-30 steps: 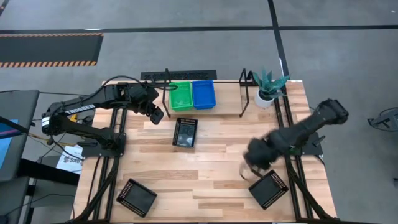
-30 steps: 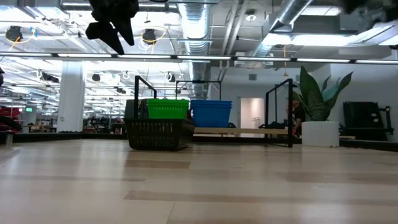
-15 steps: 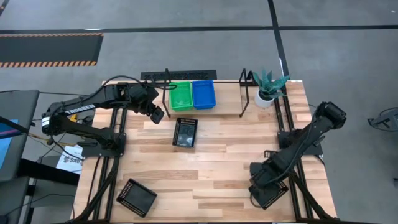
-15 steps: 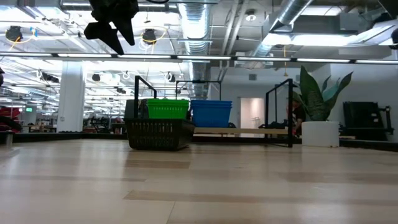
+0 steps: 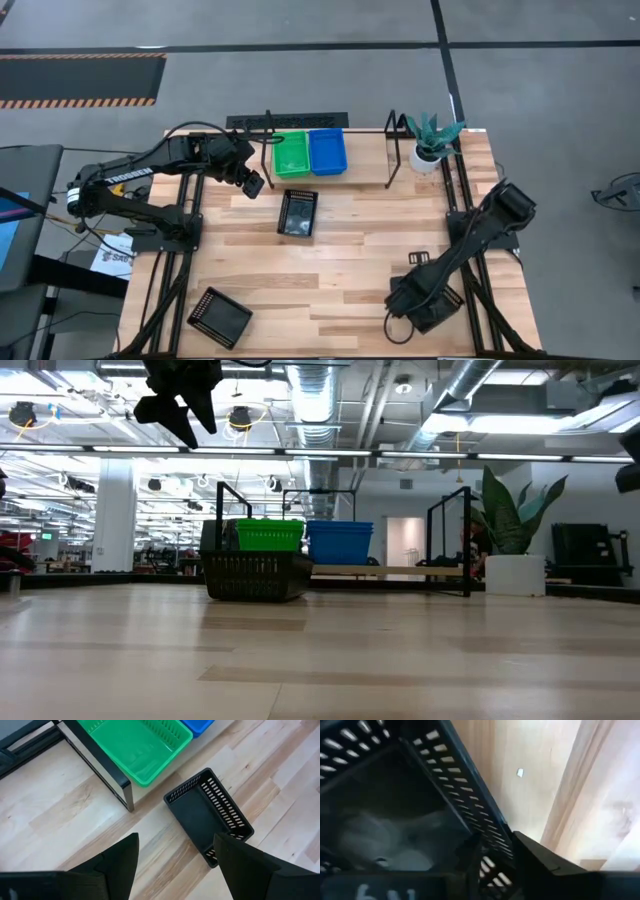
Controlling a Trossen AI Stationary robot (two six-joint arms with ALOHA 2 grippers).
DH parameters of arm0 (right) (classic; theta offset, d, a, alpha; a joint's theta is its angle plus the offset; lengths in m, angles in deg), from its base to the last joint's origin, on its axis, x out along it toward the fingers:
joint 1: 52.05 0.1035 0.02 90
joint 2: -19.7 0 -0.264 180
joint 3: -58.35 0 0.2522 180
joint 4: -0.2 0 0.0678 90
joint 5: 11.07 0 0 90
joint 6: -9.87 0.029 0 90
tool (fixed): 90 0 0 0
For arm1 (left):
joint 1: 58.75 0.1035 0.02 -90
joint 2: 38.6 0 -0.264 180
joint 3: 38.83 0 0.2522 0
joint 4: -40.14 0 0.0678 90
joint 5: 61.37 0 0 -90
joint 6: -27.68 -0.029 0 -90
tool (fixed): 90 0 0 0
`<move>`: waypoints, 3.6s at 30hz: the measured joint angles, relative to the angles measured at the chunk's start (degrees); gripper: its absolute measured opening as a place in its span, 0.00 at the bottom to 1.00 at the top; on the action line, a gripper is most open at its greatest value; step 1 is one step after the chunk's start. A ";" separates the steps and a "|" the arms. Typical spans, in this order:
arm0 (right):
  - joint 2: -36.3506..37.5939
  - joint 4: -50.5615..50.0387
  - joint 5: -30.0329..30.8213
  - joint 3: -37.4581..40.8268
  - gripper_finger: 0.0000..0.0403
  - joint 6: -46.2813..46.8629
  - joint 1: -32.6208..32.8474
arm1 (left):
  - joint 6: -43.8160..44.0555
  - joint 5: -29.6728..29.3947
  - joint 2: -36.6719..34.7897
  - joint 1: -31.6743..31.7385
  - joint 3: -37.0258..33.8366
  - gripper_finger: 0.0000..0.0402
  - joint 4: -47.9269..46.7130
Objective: Stack baskets on shelf by color
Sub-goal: Put the bottom right black bin on the shelf
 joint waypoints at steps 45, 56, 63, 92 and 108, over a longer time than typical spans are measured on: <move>18.01 -3.39 1.90 0.00 0.65 -8.00 -6.35 | 1.76 -1.47 0.00 0.00 0.00 0.61 -0.22; 8.02 4.60 -0.78 -0.02 0.64 -6.73 1.55 | 2.09 -1.51 0.00 0.00 0.00 0.61 -0.31; 5.12 9.80 -3.77 1.84 0.64 -5.60 4.11 | 1.78 -1.53 0.00 0.00 0.00 0.61 -0.36; 15.12 17.39 -0.04 5.66 0.02 19.05 -28.15 | 0.41 -1.57 0.00 0.00 0.00 0.61 -1.69; 13.18 17.82 7.04 -16.61 0.02 3.60 -69.60 | 0.80 -2.01 0.00 0.00 0.00 0.61 -0.98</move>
